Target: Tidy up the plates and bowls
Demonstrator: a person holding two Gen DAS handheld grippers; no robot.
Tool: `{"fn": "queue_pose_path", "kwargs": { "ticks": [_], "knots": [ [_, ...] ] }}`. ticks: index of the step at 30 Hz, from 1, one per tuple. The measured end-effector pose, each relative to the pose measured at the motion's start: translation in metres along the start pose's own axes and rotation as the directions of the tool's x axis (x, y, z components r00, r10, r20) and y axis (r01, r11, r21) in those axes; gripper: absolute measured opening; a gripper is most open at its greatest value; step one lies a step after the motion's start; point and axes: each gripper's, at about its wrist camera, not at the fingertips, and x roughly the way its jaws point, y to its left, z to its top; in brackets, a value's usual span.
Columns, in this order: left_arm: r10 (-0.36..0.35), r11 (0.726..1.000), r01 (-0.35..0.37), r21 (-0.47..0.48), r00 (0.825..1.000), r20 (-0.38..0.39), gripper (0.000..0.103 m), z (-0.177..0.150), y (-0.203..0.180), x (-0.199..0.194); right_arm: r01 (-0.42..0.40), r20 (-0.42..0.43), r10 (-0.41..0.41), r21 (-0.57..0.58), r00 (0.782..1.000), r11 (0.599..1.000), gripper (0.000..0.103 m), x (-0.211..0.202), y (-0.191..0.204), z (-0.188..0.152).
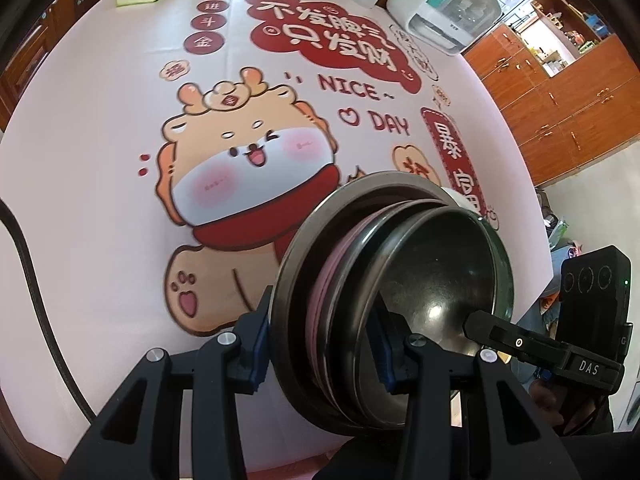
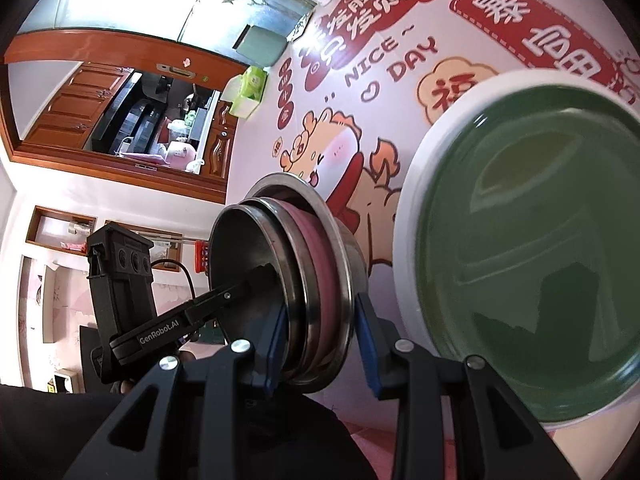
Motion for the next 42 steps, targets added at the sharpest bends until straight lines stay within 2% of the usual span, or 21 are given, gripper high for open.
{"fn": "queue_pose_path", "kwargs": {
  "ticks": [14, 28, 34, 42],
  "knots": [
    [-0.024, 1.000, 0.024, 0.009, 1.000, -0.001, 0.040, 0.001, -0.064, 0.020, 0.032, 0.015, -0.032, -0.007, 0.999, 0.999, 0.033, -0.054, -0.031, 0.015],
    [-0.042, 0.999, 0.042, 0.002, 0.997, -0.061, 0.040, 0.002, -0.134, 0.068, 0.080, -0.013, -0.080, 0.033, 0.997, 0.996, 0.033, -0.102, -0.082, 0.029],
    [-0.041, 0.999, 0.039, -0.027, 0.996, -0.085, 0.040, -0.001, -0.152, 0.085, 0.092, -0.045, -0.090, 0.036, 0.995, 0.995, 0.033, -0.113, -0.101, 0.037],
    [-0.026, 0.995, 0.019, -0.095, 0.997, -0.073, 0.043, -0.004, -0.157, 0.090, 0.059, -0.092, -0.058, 0.003, 0.994, 0.998, 0.033, -0.115, -0.110, 0.051]
  ]
}}
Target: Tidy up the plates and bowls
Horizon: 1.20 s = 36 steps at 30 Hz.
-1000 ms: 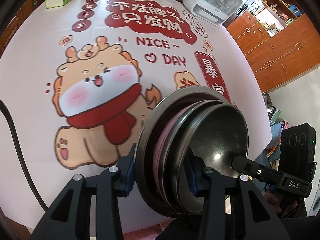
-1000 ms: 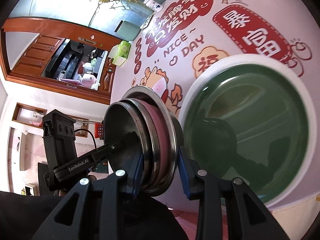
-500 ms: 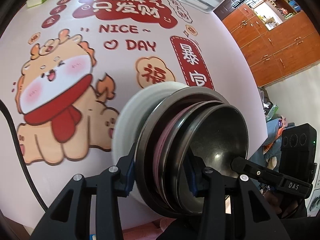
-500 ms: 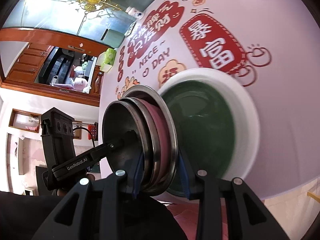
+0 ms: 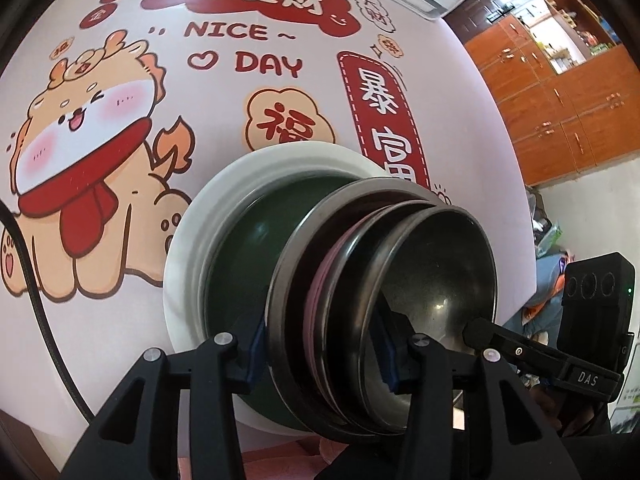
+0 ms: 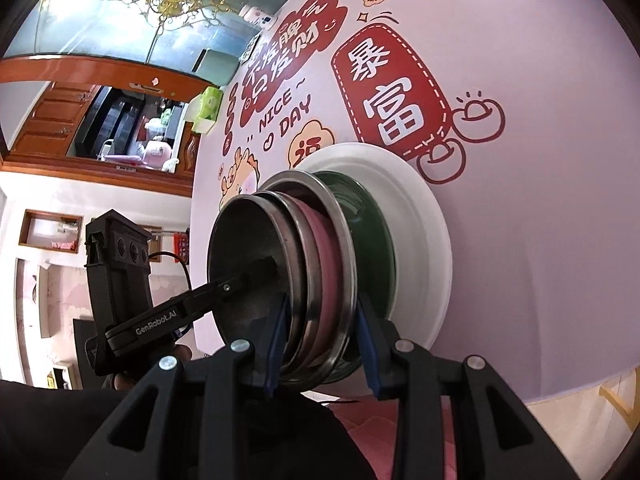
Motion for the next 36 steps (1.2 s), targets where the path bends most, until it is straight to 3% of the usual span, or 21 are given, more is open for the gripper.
{"fn": "queue_pose_path", "kwargs": {
  "ticks": [11, 17, 23, 24, 27, 32, 34, 36],
  "knots": [
    [0.029, 0.994, -0.027, -0.108, 0.999, 0.023, 0.045, -0.003, 0.004, 0.002, -0.030, -0.058, 0.027, -0.047, 0.998, 0.998, 0.035, 0.005, 0.000, 0.020],
    [0.063, 0.989, -0.058, -0.133, 0.998, 0.032, 0.045, -0.001, 0.003, 0.002, -0.008, -0.062, 0.002, -0.092, 0.998, 0.996, 0.038, 0.008, 0.008, 0.025],
    [0.120, 0.991, -0.116, -0.071, 0.991, 0.059, 0.043, -0.004, -0.003, -0.009, 0.023, -0.011, -0.024, -0.097, 1.000, 0.995, 0.038, 0.007, 0.012, 0.019],
    [0.121, 0.991, -0.117, -0.058, 0.991, 0.060, 0.043, -0.006, -0.004, -0.011, 0.030, 0.009, -0.029, -0.095, 1.000, 0.995, 0.040, 0.004, 0.013, 0.017],
    [0.154, 0.988, -0.152, -0.028, 0.986, 0.070, 0.045, -0.007, -0.006, -0.018, 0.070, 0.086, -0.062, -0.095, 0.994, 0.993, 0.060, -0.007, 0.020, 0.010],
    [0.144, 0.989, -0.142, -0.027, 0.981, 0.127, 0.048, -0.012, 0.001, -0.043, 0.161, 0.197, -0.140, -0.096, 0.970, 0.982, 0.063, -0.027, 0.039, -0.011],
    [0.140, 0.990, -0.138, -0.027, 0.979, 0.150, 0.052, -0.015, 0.005, -0.053, 0.185, 0.223, -0.161, -0.092, 0.961, 0.978, 0.081, -0.031, 0.044, -0.019],
    [0.131, 0.991, -0.130, -0.017, 0.977, 0.168, 0.052, -0.020, 0.009, -0.064, 0.211, 0.261, -0.184, -0.080, 0.948, 0.974, 0.083, -0.036, 0.049, -0.030]
  ]
}}
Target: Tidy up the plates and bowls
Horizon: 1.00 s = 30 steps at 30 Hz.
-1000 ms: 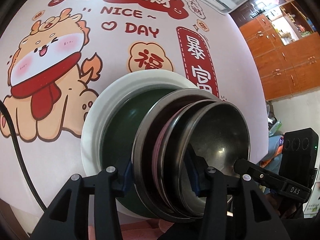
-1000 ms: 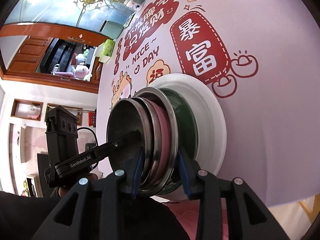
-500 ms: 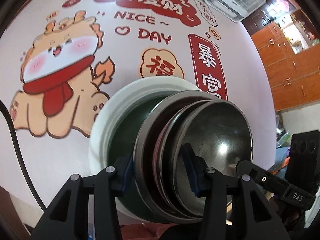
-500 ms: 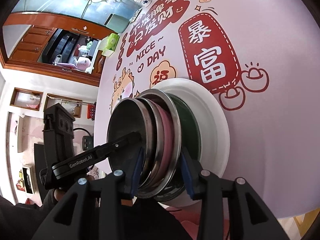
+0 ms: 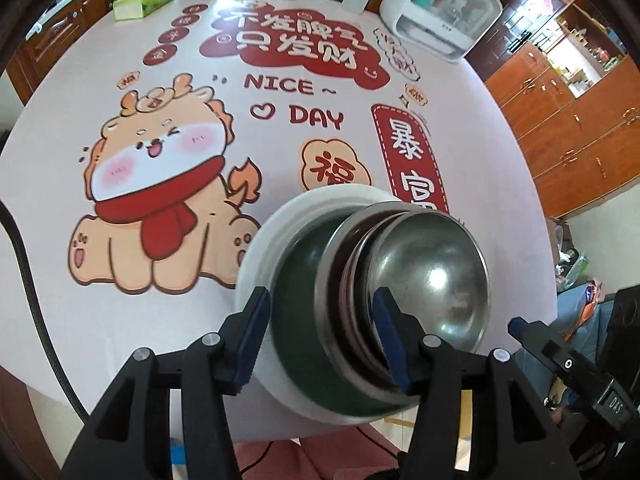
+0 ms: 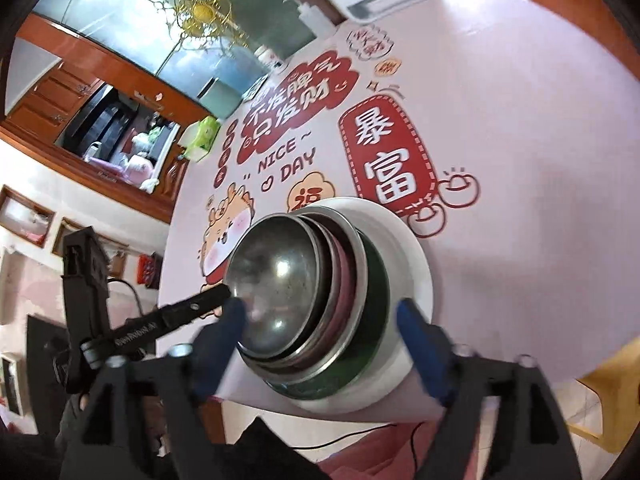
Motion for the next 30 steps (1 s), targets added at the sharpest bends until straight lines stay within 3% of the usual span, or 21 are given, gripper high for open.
{"fn": "queue_pose_path", "kwargs": {
  "ticks": [4, 8, 11, 15, 17, 21, 28, 30],
  "knots": [
    [0.023, 0.999, -0.024, 0.040, 0.999, 0.034, 0.052, -0.008, 0.003, -0.015, 0.040, 0.039, -0.040, -0.006, 0.998, 0.999, 0.085, -0.009, 0.007, -0.017],
    [0.022, 1.000, -0.023, 0.015, 0.998, 0.054, 0.053, -0.021, 0.005, -0.033, 0.067, 0.053, -0.065, -0.031, 0.996, 0.997, 0.085, -0.016, 0.014, -0.027],
    [0.031, 1.000, -0.031, 0.002, 0.996, 0.089, 0.059, -0.032, 0.001, -0.048, 0.081, 0.060, -0.077, -0.070, 0.995, 0.994, 0.090, -0.023, 0.018, -0.027],
    [0.113, 0.993, -0.108, -0.044, 0.987, 0.114, 0.061, -0.041, -0.007, -0.063, 0.059, 0.020, -0.057, -0.072, 0.998, 0.996, 0.093, -0.031, 0.018, -0.017],
    [0.103, 0.993, -0.096, -0.062, 0.987, 0.125, 0.061, -0.046, -0.011, -0.073, 0.030, 0.032, -0.027, -0.084, 0.999, 0.996, 0.095, -0.041, 0.021, -0.013],
    [0.171, 0.985, -0.167, -0.041, 0.969, 0.177, 0.061, -0.056, -0.025, -0.092, 0.048, 0.045, -0.043, -0.123, 0.998, 0.991, 0.099, -0.059, 0.029, -0.006],
    [0.207, 0.978, -0.200, -0.057, 0.953, 0.220, 0.062, -0.067, -0.039, -0.113, 0.102, 0.038, -0.096, -0.191, 0.995, 0.976, 0.100, -0.081, 0.043, -0.011],
    [0.217, 0.976, -0.209, -0.062, 0.949, 0.230, 0.066, -0.074, -0.041, -0.117, 0.098, 0.041, -0.091, -0.211, 0.995, 0.973, 0.100, -0.087, 0.049, -0.018]
  ]
}}
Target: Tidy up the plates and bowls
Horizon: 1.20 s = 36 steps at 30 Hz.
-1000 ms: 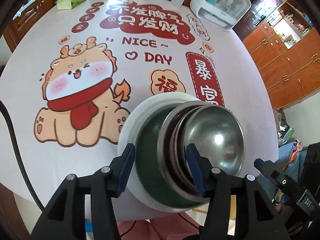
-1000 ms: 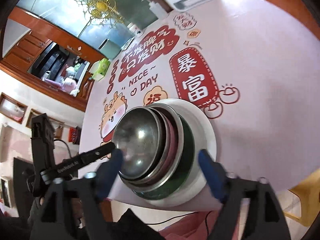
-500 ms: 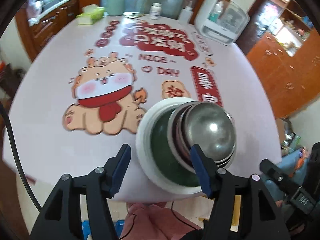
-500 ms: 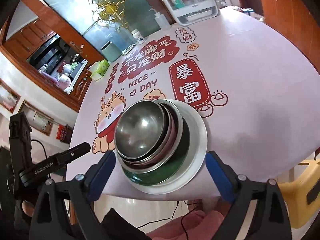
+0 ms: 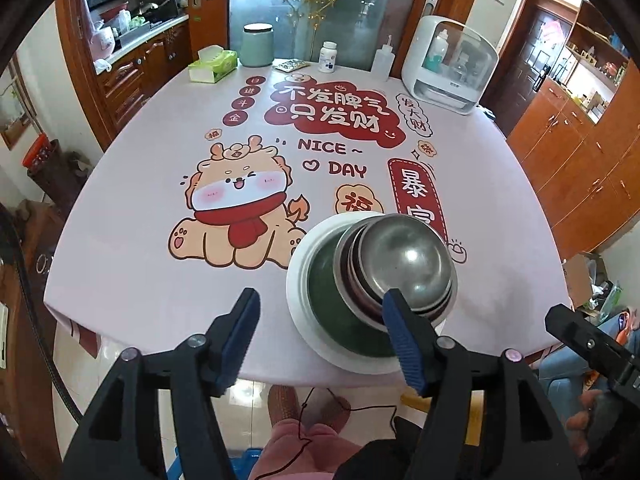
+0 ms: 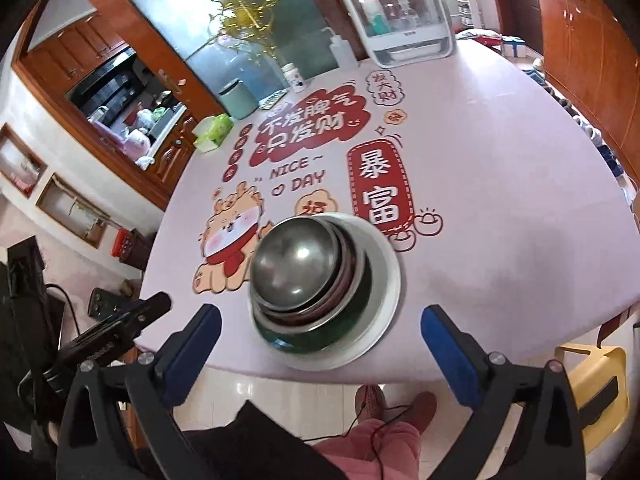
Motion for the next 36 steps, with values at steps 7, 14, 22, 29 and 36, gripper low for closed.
{"fn": "queue_pose_path", "kwargs": {
  "ticks": [7, 14, 22, 29, 36],
  "knots": [
    [0.094, 0.995, -0.095, 0.009, 0.995, 0.040, 0.067, -0.016, -0.009, -0.015, 0.067, 0.021, -0.065, -0.069, 0.998, 0.995, 0.100, -0.011, 0.023, -0.022],
    [0.160, 0.987, -0.163, 0.008, 0.973, 0.165, 0.080, -0.018, -0.012, -0.042, 0.102, 0.063, -0.097, -0.084, 0.993, 0.991, 0.103, -0.020, 0.029, -0.025],
    [0.196, 0.978, -0.206, 0.021, 0.953, 0.231, 0.102, -0.020, -0.012, -0.060, 0.104, 0.094, -0.093, -0.109, 0.991, 0.989, 0.103, -0.026, 0.041, -0.028],
    [0.179, 0.981, -0.193, 0.029, 0.950, 0.257, 0.102, -0.018, -0.009, -0.065, 0.131, 0.117, -0.119, -0.104, 0.986, 0.986, 0.103, -0.025, 0.047, -0.029],
    [0.167, 0.984, -0.178, 0.015, 0.948, 0.271, 0.102, -0.016, -0.005, -0.064, 0.128, 0.101, -0.117, -0.107, 0.988, 0.986, 0.103, -0.020, 0.051, -0.029]
  ]
}}
